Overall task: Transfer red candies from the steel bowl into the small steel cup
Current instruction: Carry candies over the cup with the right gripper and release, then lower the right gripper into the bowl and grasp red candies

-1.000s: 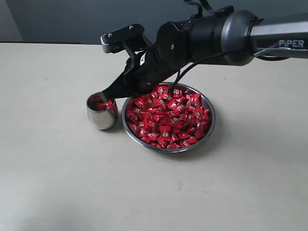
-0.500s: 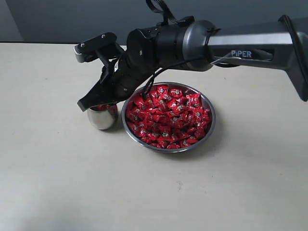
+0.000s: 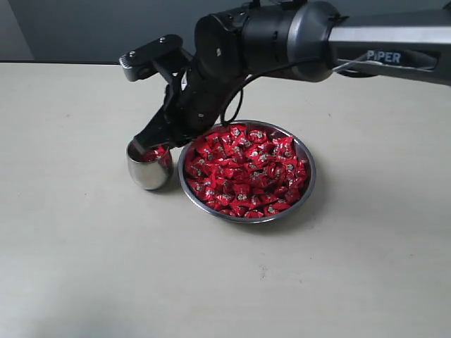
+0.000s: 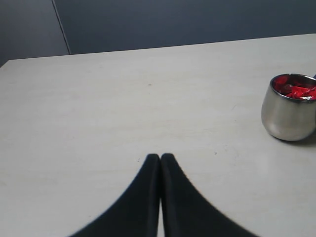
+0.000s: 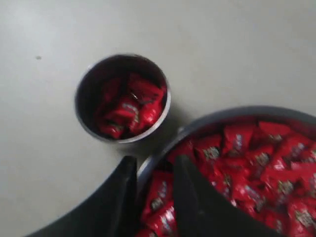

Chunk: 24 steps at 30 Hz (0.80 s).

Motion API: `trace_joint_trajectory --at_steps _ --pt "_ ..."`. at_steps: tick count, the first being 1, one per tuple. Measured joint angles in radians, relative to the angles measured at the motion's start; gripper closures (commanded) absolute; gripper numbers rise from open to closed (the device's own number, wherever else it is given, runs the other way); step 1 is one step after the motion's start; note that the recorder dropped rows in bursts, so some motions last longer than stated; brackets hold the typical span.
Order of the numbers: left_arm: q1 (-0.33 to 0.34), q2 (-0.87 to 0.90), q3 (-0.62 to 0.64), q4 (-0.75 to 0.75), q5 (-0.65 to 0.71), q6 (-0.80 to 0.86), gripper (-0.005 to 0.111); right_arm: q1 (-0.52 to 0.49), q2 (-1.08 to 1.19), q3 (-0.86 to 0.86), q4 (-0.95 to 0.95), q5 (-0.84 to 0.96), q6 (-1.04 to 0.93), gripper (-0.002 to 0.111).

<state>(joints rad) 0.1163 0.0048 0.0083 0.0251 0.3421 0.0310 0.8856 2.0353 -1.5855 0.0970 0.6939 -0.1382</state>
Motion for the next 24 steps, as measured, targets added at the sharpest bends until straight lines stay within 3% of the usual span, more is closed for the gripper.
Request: trace_joint_trajectory --at_steps 12,24 --pt "0.0 0.0 0.0 0.0 0.0 0.0 0.106 -0.129 -0.053 0.207 -0.035 0.005 0.042 0.082" --pt "0.0 0.0 0.0 0.0 0.0 0.0 0.106 -0.135 -0.064 0.272 -0.025 0.014 0.047 0.082"
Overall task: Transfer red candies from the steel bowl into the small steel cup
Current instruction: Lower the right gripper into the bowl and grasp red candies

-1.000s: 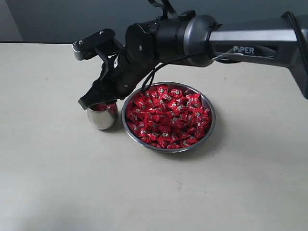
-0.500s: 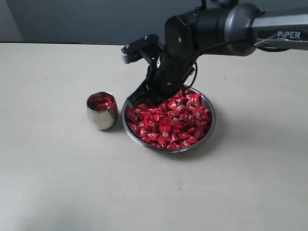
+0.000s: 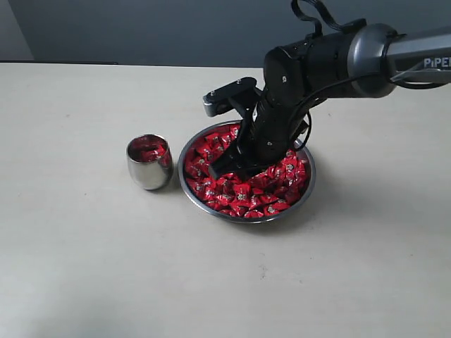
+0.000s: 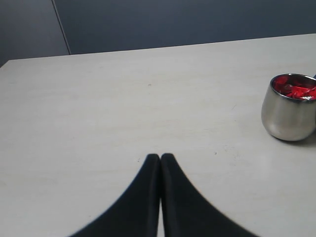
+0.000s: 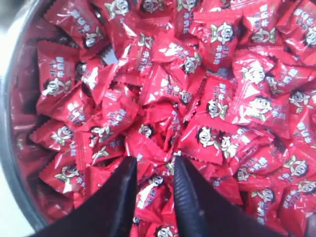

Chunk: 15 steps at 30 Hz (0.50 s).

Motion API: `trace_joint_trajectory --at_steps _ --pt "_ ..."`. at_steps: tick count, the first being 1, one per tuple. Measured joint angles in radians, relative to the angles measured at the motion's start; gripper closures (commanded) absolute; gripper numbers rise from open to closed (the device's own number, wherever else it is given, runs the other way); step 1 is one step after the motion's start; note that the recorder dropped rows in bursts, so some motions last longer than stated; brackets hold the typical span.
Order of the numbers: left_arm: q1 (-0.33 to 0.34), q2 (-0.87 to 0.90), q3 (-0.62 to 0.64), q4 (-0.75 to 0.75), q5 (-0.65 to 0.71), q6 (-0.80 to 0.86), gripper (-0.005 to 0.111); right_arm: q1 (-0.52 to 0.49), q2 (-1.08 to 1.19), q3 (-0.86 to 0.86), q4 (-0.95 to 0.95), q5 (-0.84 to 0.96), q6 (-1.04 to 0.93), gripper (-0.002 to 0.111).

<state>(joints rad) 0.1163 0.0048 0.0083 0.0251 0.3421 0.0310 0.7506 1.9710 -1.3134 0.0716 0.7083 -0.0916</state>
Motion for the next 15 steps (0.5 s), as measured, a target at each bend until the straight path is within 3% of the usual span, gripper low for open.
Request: trace_joint_trajectory --at_steps 8,10,12,15 --pt "0.0 0.0 0.0 0.0 0.0 0.0 0.106 0.0 0.039 0.0 -0.016 0.0 0.0 0.084" --pt "0.0 0.0 0.0 0.0 0.0 0.0 0.106 0.0 0.051 0.0 -0.038 -0.002 0.002 0.092" --pt "0.0 0.0 0.0 0.0 0.0 0.0 0.106 0.0 0.061 0.0 -0.072 -0.004 0.019 0.109" --pt "0.0 0.0 0.0 0.0 0.0 0.0 0.106 0.0 0.063 0.0 -0.12 -0.01 0.052 0.108"
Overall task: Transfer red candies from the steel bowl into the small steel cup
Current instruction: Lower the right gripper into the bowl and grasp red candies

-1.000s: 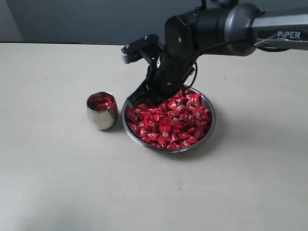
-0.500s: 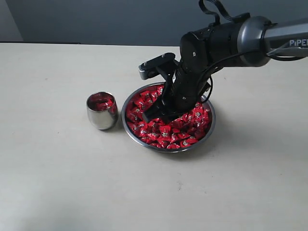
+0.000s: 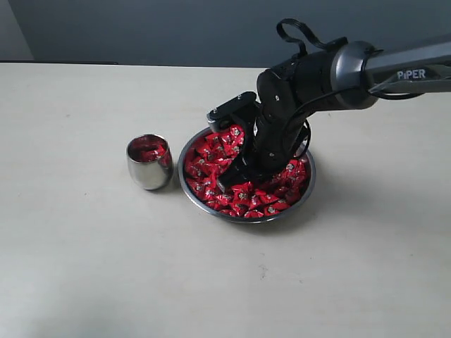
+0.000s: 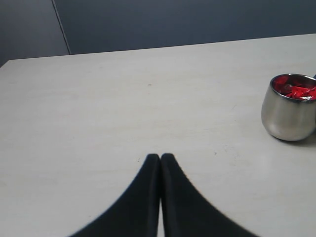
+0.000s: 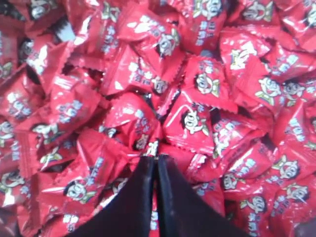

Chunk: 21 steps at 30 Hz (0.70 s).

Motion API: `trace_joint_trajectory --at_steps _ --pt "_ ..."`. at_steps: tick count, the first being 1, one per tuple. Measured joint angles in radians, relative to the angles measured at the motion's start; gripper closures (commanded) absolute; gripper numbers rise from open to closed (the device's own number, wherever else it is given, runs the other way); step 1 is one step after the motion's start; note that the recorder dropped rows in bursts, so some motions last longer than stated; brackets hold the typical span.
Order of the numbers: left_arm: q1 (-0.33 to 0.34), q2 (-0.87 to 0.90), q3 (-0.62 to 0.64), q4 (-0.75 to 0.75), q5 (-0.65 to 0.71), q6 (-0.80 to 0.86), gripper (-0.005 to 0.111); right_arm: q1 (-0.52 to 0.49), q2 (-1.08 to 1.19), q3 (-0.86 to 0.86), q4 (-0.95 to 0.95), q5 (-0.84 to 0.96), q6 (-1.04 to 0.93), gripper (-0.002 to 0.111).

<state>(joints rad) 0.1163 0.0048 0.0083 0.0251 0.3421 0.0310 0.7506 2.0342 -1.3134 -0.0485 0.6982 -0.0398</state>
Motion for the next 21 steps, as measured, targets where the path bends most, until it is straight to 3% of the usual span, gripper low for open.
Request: trace_joint_trajectory --at_steps 14,17,21 --pt "0.0 0.0 0.0 0.0 0.0 0.0 0.106 0.008 -0.117 0.0 -0.021 -0.034 0.023 0.107" --pt "0.0 0.0 0.0 0.0 0.0 0.0 0.106 0.008 -0.118 0.0 -0.019 -0.027 0.023 0.094" --pt "0.0 0.0 0.0 0.0 0.0 0.0 0.106 0.01 -0.089 0.0 -0.019 -0.014 0.023 0.067"
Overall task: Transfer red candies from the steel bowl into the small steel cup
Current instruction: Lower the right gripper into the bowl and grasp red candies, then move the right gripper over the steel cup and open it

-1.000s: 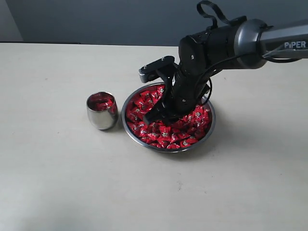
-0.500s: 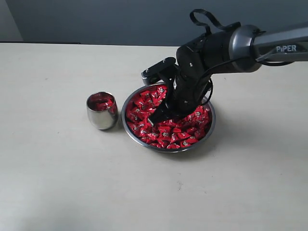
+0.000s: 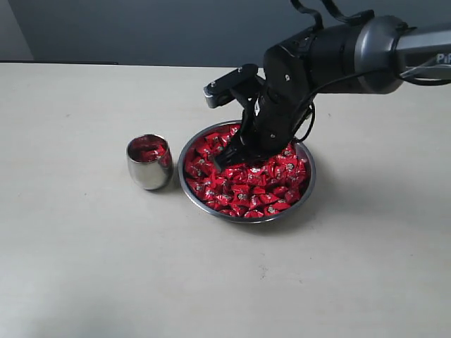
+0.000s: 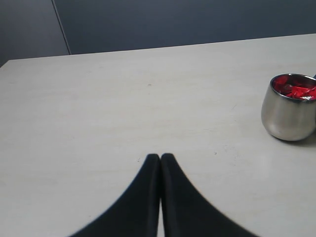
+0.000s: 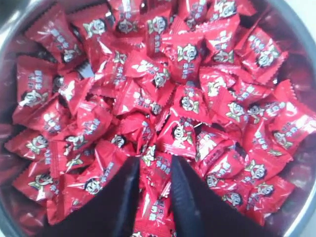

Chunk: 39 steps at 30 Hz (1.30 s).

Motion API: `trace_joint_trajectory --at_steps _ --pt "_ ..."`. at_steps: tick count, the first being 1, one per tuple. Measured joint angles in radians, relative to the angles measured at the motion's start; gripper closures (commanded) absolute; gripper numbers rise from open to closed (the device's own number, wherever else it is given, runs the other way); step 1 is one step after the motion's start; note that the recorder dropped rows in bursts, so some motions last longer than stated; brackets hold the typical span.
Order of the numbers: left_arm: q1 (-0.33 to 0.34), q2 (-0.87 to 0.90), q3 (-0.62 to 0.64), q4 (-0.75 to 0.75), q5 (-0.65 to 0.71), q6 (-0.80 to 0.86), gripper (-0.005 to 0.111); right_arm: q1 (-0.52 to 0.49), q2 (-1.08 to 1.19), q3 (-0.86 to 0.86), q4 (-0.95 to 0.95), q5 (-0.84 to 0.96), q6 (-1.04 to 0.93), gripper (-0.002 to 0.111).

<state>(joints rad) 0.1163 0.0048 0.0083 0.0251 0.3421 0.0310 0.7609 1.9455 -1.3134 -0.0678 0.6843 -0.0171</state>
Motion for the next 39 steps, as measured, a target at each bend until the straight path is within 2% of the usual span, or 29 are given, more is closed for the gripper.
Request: trace_joint_trajectory --at_steps 2,7,10,12,20,28,33,39 --pt "0.0 0.0 0.0 0.0 0.0 0.0 0.106 0.0 0.022 0.0 0.0 0.005 0.0 0.06" --pt "0.0 0.0 0.0 0.0 0.0 0.0 0.106 0.0 0.073 0.0 0.0 0.001 0.0 0.062" --pt "0.0 0.0 0.0 0.0 0.0 0.0 0.106 0.0 0.094 0.0 0.0 -0.016 0.0 0.084" --pt "0.0 0.0 0.0 0.0 0.0 0.0 0.106 0.0 0.1 0.0 0.0 -0.024 0.0 0.109" --pt "0.0 0.0 0.0 0.0 0.0 0.0 0.106 0.0 0.088 0.0 0.0 -0.03 0.0 0.107" --pt "0.0 0.0 0.0 0.0 0.0 0.0 0.106 0.0 -0.02 0.0 0.034 -0.027 0.0 0.107" --pt "0.0 0.0 0.0 0.0 0.0 0.0 0.106 0.0 -0.054 0.0 0.198 -0.116 -0.085 0.107" --pt "0.0 0.0 0.0 0.0 0.0 0.0 0.106 0.04 -0.044 -0.012 0.468 -0.228 -0.319 0.107"
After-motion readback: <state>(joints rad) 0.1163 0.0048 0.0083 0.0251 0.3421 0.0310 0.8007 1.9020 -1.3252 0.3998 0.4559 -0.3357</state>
